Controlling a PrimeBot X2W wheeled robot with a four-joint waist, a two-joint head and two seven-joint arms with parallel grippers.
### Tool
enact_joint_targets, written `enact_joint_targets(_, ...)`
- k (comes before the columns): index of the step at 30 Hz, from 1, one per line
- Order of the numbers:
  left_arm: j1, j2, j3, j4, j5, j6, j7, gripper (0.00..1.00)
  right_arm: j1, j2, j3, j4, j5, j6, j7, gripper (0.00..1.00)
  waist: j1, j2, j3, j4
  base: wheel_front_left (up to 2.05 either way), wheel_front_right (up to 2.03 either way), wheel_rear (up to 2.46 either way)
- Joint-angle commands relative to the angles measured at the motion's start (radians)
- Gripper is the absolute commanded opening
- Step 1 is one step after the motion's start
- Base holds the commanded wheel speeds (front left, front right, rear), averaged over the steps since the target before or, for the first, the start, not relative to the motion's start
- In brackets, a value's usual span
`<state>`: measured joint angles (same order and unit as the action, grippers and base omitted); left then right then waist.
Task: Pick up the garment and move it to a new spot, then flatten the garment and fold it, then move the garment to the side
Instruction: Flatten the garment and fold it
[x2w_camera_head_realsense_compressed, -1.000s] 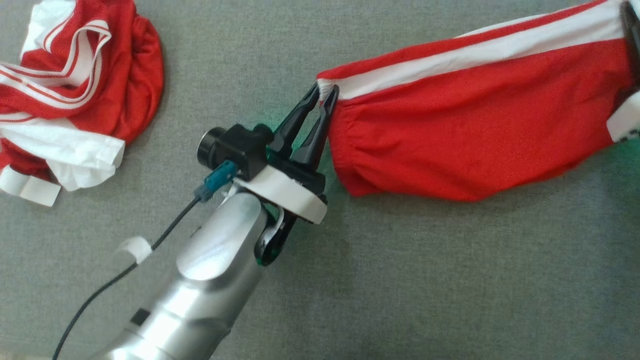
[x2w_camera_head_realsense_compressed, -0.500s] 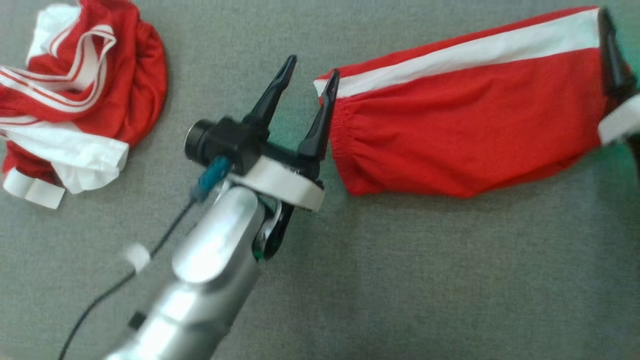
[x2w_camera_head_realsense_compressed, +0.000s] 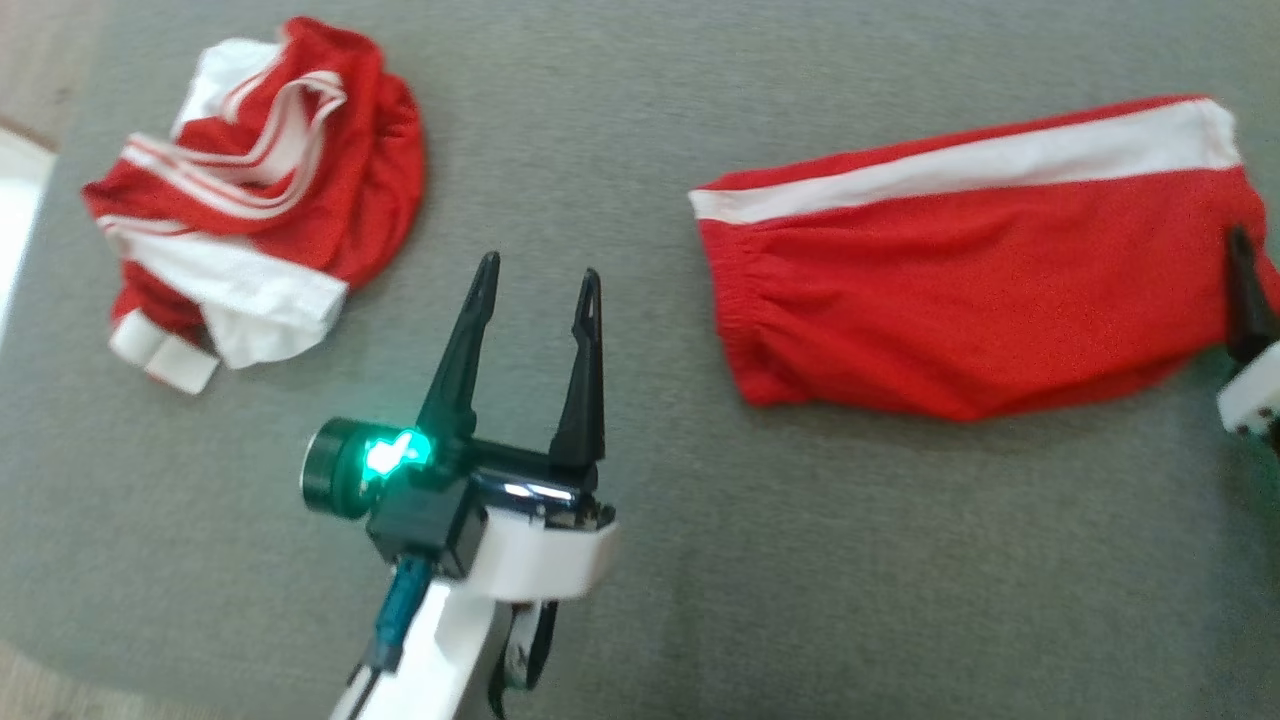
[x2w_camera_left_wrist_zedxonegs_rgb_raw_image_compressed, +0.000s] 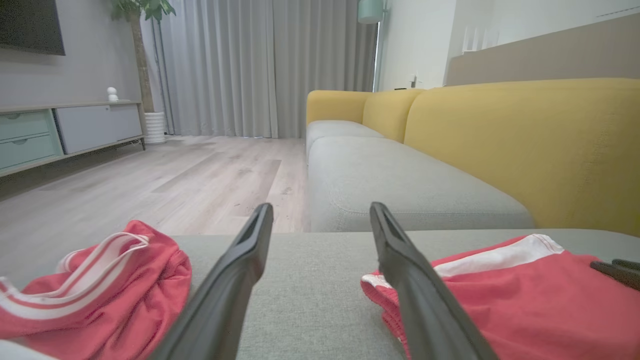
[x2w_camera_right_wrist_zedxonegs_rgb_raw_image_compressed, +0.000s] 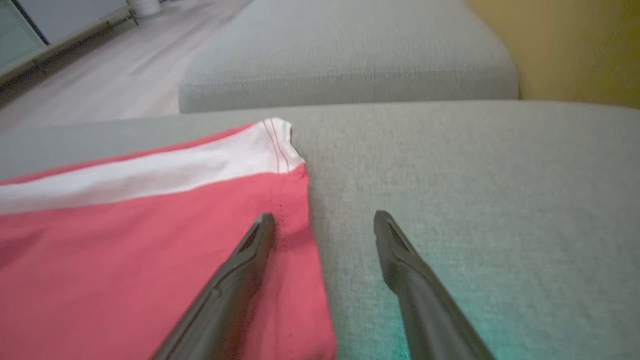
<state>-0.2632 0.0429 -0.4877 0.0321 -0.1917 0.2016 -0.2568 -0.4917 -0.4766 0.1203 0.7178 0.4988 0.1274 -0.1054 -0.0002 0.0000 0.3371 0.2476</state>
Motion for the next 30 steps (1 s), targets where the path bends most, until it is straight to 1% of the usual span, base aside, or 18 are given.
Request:
enact_joint_targets(1, 0.007, 0.007, 0.023, -0.052, 0.015, 0.012, -0.005, 1.0, -0.012, -0.017, -0.001, 0.009, -0.004, 0.003, 0.017, 1.0, 0.0002, 0.0, -0.012, 0.037, 0.0, 0.0, 0.0)
enact_joint_targets(3, 0.03, 0.007, 0.011, -0.068, 0.027, 0.02, -0.005, 1.0, -0.01, -0.01, -0.004, 0.051, 0.006, 0.003, 0.055, 1.0, 0.0002, 0.0, -0.019, 0.06, 0.0, 0.0, 0.0)
enact_joint_targets(6, 0.059, 0.007, -0.001, -0.075, 0.042, 0.025, -0.005, 1.0, 0.001, 0.004, 0.037, 0.079, 0.023, 0.003, 0.12, 1.0, 0.0002, 0.0, -0.029, 0.077, 0.0, 0.0, 0.0)
enact_joint_targets(7, 0.069, 0.007, -0.002, -0.076, 0.042, 0.027, -0.005, 1.0, 0.007, 0.011, 0.054, 0.078, 0.039, 0.003, 0.142, 0.94, 0.0002, 0.0, -0.033, 0.079, 0.0, 0.0, 0.0)
enact_joint_targets(8, 0.078, 0.007, -0.001, -0.076, 0.041, 0.028, -0.005, 1.0, 0.012, 0.015, 0.067, 0.072, 0.058, 0.003, 0.156, 0.54, 0.0002, 0.0, -0.037, 0.079, 0.0, 0.0, 0.0)
enact_joint_targets(9, 0.086, 0.007, 0.001, -0.075, 0.041, 0.029, -0.005, 1.0, 0.017, 0.016, 0.074, 0.065, 0.076, 0.003, 0.161, 0.16, 0.0002, 0.0, -0.041, 0.078, 0.0, 0.0, 0.0)
enact_joint_targets(10, 0.092, 0.007, 0.005, -0.074, 0.04, 0.029, -0.005, 1.0, 0.021, 0.015, 0.08, 0.058, 0.091, 0.003, 0.162, 0.0, 0.0002, 0.0, -0.045, 0.075, 0.0, 0.0, 0.0)
enact_joint_targets(12, 0.098, 0.007, 0.011, -0.073, 0.041, 0.03, -0.005, 1.0, 0.024, 0.009, 0.084, 0.054, 0.098, 0.003, 0.155, 0.0, 0.0002, 0.0, -0.05, 0.068, 0.0, 0.0, 0.0)
enact_joint_targets(14, 0.107, 0.007, 0.023, -0.071, 0.042, 0.031, -0.005, 1.0, 0.028, -0.006, 0.084, 0.053, 0.093, 0.003, 0.123, 0.0, 0.0002, 0.0, -0.06, 0.051, 0.0, 0.0, 0.0)
enact_joint_targets(20, 0.119, 0.007, 0.061, -0.066, 0.063, 0.012, -0.005, 1.0, 0.038, -0.037, 0.053, 0.069, 0.076, 0.003, 0.058, 0.0, 0.0002, 0.0, -0.09, -0.034, 0.0, 0.0, 0.0)
enact_joint_targets(25, 0.125, 0.007, 0.077, -0.059, 0.076, -0.011, -0.005, 1.0, 0.061, -0.087, 0.026, 0.076, 0.071, 0.003, 0.033, 0.0, 0.0002, 0.0, -0.102, -0.101, 0.0, 0.0, 0.0)
enact_joint_targets(30, 0.125, 0.007, 0.087, -0.05, 0.084, -0.026, -0.005, 1.0, 0.037, -0.106, 0.011, 0.046, 0.056, 0.003, 0.013, 0.0, 0.0002, 0.0, -0.105, -0.148, 0.0, 0.0, 0.0)
